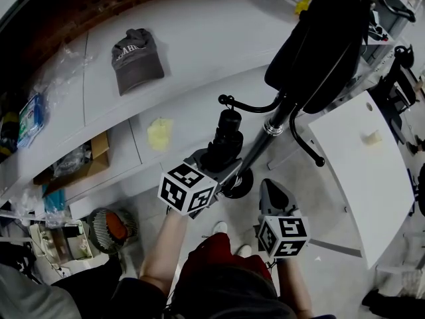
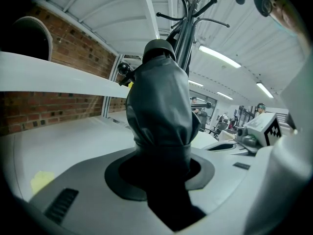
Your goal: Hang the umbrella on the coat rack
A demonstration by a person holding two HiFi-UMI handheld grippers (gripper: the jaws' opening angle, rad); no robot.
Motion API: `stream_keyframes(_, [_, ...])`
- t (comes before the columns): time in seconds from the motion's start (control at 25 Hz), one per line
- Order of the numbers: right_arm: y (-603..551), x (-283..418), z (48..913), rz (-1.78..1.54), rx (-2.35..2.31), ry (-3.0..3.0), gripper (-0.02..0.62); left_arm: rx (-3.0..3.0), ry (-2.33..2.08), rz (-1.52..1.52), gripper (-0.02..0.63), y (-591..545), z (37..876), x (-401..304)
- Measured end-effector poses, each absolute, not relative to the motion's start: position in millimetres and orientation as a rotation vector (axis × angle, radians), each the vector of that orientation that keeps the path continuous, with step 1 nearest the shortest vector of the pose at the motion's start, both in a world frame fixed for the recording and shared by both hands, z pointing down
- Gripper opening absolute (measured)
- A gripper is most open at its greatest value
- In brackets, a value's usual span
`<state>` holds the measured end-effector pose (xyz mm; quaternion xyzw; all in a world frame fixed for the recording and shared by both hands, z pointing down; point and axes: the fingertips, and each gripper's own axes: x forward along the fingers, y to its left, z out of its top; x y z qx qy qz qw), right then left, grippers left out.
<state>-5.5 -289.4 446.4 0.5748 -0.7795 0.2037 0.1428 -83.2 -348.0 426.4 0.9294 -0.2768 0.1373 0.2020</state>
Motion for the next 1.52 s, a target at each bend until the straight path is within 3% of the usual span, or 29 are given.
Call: stream_keyframes(1.52, [-262.9,35.1,488.4,0.722,1.603,-2.16,0.018,2.446,-0.882,0.585,0.153,-338.1,482.2,-47.2])
